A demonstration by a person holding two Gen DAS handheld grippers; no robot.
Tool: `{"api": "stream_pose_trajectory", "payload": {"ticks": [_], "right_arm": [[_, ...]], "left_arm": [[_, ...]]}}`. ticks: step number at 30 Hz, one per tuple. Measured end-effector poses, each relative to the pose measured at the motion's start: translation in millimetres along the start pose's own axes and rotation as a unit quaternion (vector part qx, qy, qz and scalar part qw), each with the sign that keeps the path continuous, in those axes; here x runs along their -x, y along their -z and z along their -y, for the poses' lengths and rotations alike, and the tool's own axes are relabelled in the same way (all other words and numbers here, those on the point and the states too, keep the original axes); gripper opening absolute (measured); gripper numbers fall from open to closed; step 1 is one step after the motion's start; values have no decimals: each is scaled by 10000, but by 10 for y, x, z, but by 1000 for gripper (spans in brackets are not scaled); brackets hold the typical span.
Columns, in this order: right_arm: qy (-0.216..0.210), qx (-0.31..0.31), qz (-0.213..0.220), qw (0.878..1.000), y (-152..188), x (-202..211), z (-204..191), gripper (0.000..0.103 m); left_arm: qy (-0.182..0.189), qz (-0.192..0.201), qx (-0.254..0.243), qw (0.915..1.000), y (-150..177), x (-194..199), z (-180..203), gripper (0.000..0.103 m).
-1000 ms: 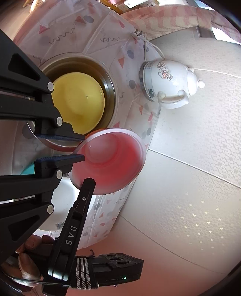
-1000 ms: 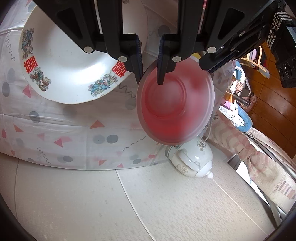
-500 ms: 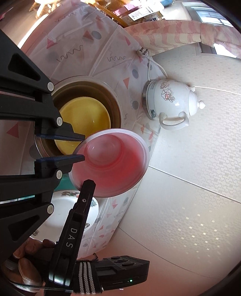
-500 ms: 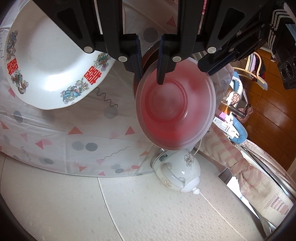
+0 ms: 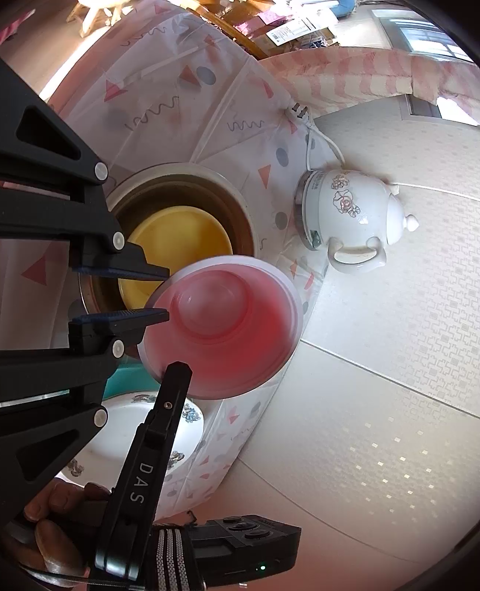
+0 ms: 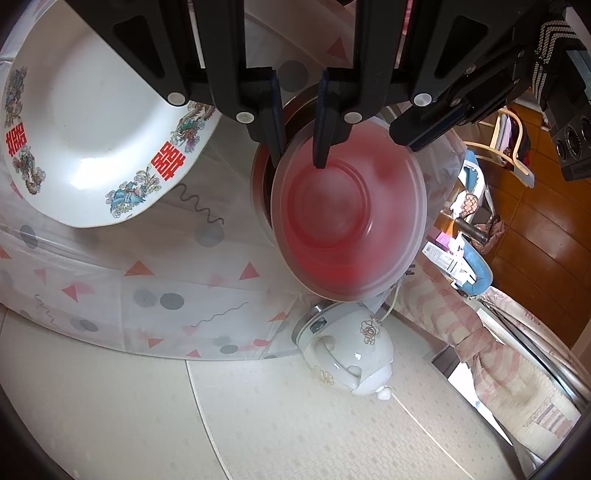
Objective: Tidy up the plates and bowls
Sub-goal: 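Lift the red bowl and carry it over the steel bowl, then lower the red bowl into the yellow bowl and open the left gripper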
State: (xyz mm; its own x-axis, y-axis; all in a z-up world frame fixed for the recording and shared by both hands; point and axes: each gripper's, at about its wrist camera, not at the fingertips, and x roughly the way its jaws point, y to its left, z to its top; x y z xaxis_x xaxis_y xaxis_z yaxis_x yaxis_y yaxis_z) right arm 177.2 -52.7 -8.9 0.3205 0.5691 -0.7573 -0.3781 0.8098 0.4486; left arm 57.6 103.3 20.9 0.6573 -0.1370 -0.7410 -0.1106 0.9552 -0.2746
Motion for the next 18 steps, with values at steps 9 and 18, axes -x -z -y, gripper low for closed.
{"api": "stream_pose_trajectory", "payload": {"ticks": [9,18], "right_arm": [[-54,71,-62,9999,5,-34,-70,14],[-294,202,52,9994,-122,75,-223,14]], "left_arm": [[37,-62,89,9999,10,-10,-67,14],[311,35,380,9988,-166,120,-205,14]]}}
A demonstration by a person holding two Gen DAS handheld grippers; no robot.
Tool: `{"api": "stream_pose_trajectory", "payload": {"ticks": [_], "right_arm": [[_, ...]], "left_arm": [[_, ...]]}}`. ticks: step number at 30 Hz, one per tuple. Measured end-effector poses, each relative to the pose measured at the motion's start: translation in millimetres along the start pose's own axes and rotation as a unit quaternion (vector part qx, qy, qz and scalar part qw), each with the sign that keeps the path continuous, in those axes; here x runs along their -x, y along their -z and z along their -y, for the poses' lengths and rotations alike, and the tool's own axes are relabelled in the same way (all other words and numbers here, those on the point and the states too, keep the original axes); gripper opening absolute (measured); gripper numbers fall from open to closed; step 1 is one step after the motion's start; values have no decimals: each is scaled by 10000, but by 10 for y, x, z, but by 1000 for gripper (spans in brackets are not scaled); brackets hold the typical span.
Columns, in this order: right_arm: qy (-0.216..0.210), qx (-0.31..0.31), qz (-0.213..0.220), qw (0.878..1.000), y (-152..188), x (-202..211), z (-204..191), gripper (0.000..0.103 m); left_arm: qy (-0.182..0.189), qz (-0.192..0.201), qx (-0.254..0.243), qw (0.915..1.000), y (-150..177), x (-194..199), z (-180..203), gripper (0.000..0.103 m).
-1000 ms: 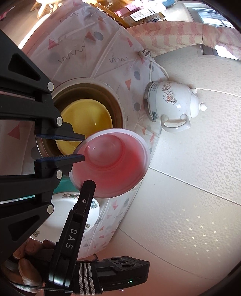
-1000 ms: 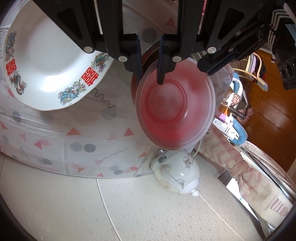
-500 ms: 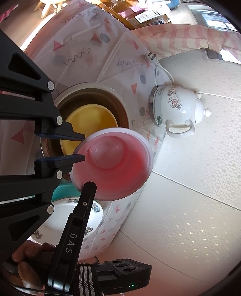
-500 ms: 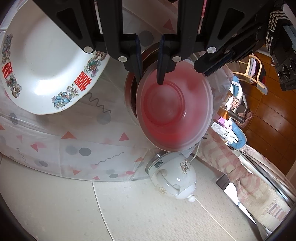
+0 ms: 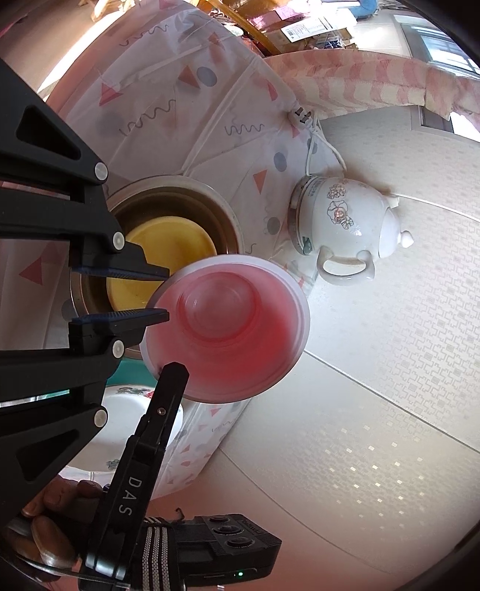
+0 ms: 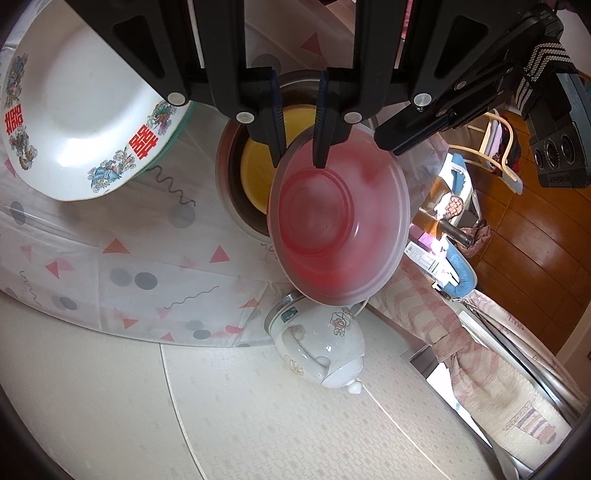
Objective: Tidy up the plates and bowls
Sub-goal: 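Lower the red bowl into the yellow bowl and open the left gripper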
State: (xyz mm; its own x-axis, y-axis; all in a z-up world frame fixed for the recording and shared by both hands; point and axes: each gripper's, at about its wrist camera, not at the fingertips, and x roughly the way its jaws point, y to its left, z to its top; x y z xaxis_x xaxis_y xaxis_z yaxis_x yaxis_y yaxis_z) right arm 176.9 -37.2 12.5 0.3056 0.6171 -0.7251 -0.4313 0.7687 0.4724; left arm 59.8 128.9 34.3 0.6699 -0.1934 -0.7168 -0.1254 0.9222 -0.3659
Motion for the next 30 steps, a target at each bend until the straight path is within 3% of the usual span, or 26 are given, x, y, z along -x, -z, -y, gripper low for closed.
{"api": "stream_pose_trajectory", "payload": {"ticks": [16,19,30], "right_arm": [[131,-146,-564,9982,156,-354,99,17],[246,-242,-570,9978,162,-377,164,23],[640,37,-391,9972,98,-423,162,23]], "left_arm": [[-215,-559,290,9978,195,-264,-222,14],[-262,-607,309,9973,211,-305,-237,14],[-414,-610,343,9967,193,-380,-319,14]]}}
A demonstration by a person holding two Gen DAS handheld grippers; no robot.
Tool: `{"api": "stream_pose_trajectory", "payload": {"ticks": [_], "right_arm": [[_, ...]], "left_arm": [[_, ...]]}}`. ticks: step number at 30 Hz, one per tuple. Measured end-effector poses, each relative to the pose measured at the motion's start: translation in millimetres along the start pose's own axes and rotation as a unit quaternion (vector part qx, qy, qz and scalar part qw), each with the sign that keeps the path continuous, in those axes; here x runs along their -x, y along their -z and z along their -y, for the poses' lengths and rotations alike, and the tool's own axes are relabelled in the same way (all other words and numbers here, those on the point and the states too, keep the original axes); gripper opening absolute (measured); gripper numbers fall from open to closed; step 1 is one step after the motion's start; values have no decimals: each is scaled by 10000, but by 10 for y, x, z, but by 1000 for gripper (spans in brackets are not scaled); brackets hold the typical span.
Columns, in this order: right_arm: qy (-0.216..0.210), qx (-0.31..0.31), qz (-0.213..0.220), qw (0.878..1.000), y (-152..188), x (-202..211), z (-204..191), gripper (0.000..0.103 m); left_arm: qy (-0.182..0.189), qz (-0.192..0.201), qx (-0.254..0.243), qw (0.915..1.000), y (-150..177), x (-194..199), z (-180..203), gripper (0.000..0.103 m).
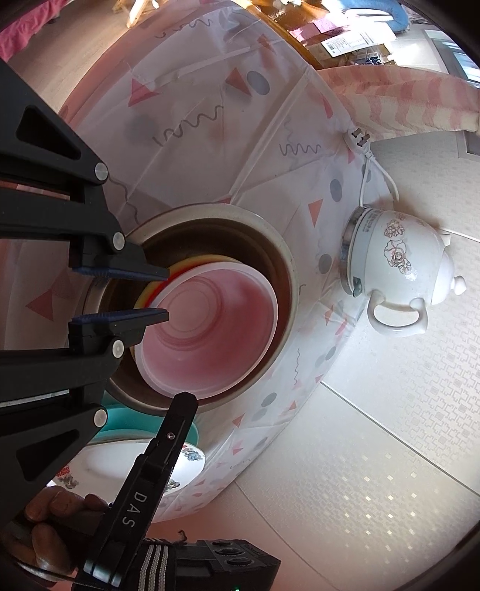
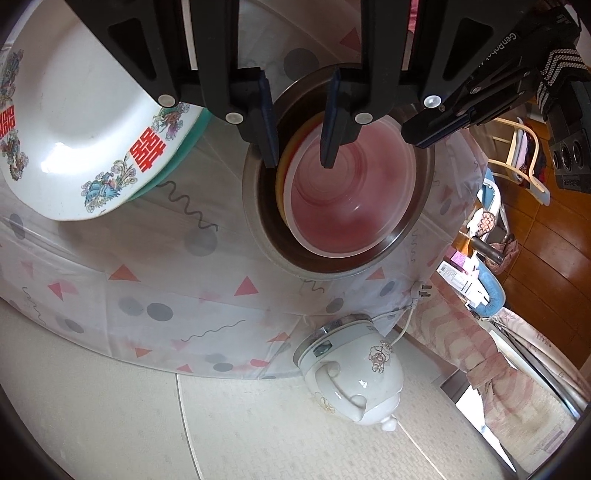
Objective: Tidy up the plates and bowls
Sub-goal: 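Lower the red bowl into the yellow bowl and open the left gripper, then grasp the steel bowl rim with the left gripper while the right gripper grasps it too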
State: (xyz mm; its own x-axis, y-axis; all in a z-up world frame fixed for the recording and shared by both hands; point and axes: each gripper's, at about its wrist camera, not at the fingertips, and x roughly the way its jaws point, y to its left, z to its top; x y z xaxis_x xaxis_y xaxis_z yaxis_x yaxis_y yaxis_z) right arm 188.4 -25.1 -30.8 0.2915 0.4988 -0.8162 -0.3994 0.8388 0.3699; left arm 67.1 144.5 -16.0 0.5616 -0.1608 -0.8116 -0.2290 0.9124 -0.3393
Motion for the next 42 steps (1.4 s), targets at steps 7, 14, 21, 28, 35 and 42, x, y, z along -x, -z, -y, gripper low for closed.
{"api": "stream_pose_trajectory", "payload": {"ticks": [7,14,21,28,35,42], "right_arm": [[345,503,-141,9980,3,-161,-185,21],[323,616,-175,9974,7,-198,-264,19],[141,428,-269,9986,37,-171,-202,20],[148,211,-53,9997,58,-24,-113,24],[295,72,210,9993,48,107,19,34],[641,-7,252,9976,-3,106,153,38]], "left_arm": [[-84,56,-63,9999,5,-4,-45,14],[-137,87,-64,9998,-1,-5,-78,14],[-196,181,-126,9996,24,41,-53,17],[-338,333,-136,9988,18,124,-60,19],[-563,400,26,9976,-12,167,-187,19],[-575,348,270,9974,-75,150,-425,33]]}}
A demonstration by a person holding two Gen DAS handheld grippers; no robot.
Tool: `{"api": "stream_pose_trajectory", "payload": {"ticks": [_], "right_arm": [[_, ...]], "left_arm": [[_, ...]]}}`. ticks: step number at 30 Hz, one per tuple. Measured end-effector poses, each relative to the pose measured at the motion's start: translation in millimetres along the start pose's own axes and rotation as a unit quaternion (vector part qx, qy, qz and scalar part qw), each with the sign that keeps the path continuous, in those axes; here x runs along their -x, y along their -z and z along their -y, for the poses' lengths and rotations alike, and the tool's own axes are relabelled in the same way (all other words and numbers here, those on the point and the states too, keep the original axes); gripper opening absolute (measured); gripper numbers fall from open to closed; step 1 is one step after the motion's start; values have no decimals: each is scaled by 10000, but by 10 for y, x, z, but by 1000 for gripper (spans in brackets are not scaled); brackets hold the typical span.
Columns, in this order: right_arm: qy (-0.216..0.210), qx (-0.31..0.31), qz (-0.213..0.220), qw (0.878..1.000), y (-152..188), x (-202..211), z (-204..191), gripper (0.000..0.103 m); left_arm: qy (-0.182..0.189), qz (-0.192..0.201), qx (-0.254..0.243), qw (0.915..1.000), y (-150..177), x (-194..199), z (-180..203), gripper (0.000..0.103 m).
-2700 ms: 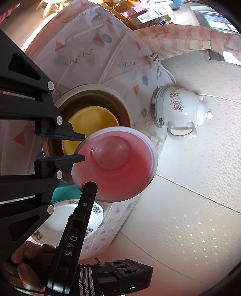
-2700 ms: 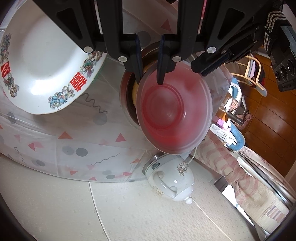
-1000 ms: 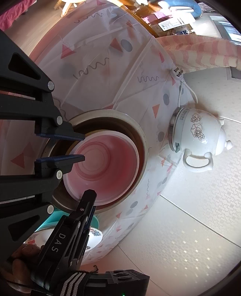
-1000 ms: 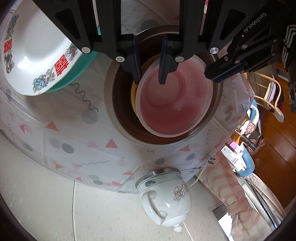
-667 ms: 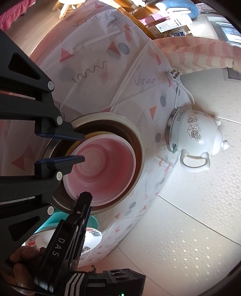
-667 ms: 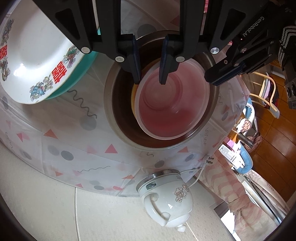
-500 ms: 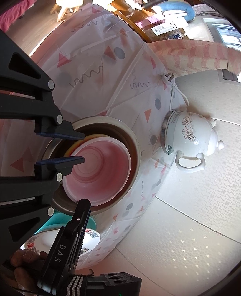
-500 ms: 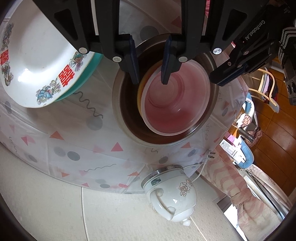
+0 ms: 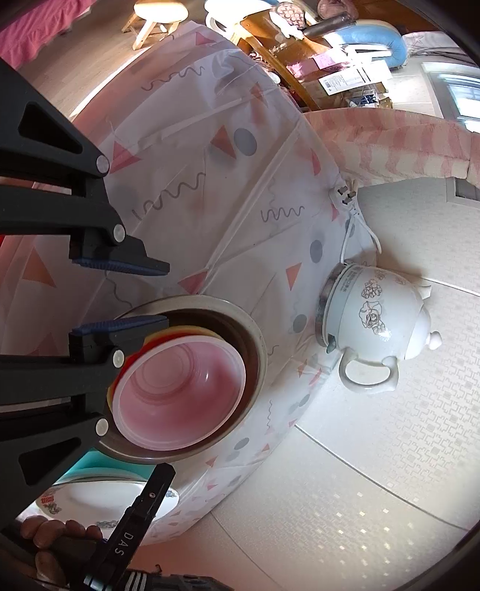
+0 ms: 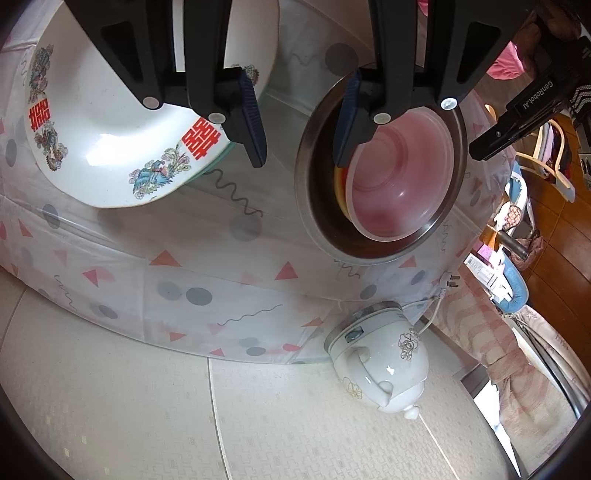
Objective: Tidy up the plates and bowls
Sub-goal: 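Grasp the steel bowl rim with the left gripper while the right gripper grasps it too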
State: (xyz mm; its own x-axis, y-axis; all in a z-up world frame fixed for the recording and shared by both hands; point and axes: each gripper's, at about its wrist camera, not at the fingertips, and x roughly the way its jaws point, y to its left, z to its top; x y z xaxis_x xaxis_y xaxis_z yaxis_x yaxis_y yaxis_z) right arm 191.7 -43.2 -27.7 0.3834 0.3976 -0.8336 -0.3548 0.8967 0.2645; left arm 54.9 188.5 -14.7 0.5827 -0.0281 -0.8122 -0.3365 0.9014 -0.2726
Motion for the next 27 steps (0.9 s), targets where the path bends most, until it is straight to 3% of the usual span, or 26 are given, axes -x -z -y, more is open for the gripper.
{"api": "stream_pose_trajectory", "payload": {"ticks": [3,7,12,16,23,27], "right_arm": [[86,33,19,10000,-35,-13,34,38],[63,231,30,9997,-90,-41,-13,31],[117,416,-107,9990,-107,-151,-66,17],[61,451,-221,9987,-111,-233,-97,16],[63,551,-462,9974,-68,-392,-149,16],[52,591,-512,9969,-40,-439,-167,16]], "left_arm": [[9,155,8,9999,-36,8,-67,40],[-80,252,-90,9996,-83,-42,-102,40],[154,192,-166,9996,-93,-92,-100,39],[270,95,-266,9992,-85,-154,-54,39],[502,-118,-332,9981,-58,-309,-16,19],[528,-133,-356,9979,-57,-355,21,16]]}}
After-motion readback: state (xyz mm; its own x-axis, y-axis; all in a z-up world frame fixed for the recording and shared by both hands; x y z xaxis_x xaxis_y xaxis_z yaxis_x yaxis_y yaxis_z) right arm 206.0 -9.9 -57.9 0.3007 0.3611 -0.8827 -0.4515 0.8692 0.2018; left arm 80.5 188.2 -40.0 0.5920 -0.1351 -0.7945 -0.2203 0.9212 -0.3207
